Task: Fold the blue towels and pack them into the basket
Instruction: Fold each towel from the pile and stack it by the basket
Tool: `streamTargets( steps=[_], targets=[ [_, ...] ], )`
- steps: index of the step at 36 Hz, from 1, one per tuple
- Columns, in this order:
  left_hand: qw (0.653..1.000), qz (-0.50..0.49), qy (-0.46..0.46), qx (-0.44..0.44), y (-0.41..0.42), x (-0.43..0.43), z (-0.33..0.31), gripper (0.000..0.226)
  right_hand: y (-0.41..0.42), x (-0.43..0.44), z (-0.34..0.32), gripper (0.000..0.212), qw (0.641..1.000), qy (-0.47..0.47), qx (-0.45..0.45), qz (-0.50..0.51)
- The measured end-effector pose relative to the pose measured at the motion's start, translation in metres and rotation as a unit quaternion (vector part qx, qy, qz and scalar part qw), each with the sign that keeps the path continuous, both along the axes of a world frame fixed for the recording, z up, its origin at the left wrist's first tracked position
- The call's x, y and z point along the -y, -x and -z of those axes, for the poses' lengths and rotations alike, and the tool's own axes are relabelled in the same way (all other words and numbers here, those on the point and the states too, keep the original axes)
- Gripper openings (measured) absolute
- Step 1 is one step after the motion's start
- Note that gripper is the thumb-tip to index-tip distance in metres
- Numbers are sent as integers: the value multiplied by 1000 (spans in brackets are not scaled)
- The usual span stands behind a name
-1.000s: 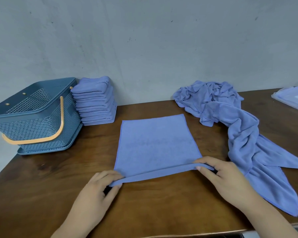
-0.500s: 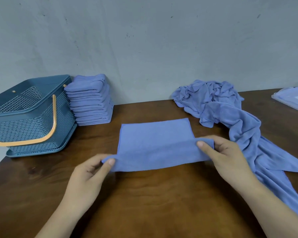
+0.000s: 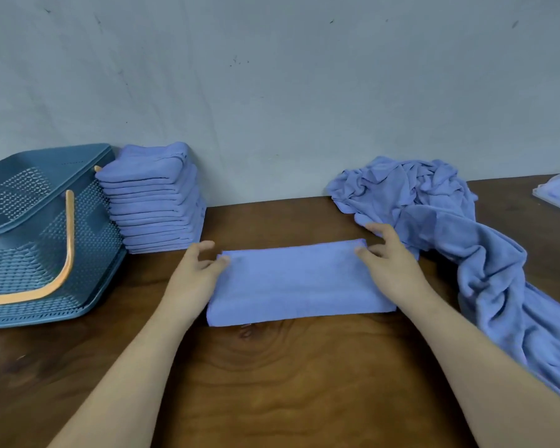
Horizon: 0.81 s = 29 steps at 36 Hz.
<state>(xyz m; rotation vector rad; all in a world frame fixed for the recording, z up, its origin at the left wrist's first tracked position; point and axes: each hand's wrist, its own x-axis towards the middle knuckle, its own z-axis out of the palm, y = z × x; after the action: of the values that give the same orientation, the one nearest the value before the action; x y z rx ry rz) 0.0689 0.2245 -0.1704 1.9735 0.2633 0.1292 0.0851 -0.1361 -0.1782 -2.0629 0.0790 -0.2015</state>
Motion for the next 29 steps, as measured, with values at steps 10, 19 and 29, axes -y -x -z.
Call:
streamTargets(
  steps=[10,19,29],
  targets=[
    [996,48,-49,57,-2,2,8,17,-4,2,8,28,997,70,9,-11],
    [995,40,-80,44,-8,2,11,25,-3,0,5,30,994,112,-2,19],
    [997,23,-53,43,-6,4,2,36,10,-8,-8,44,963,265,44,29]
  ],
)
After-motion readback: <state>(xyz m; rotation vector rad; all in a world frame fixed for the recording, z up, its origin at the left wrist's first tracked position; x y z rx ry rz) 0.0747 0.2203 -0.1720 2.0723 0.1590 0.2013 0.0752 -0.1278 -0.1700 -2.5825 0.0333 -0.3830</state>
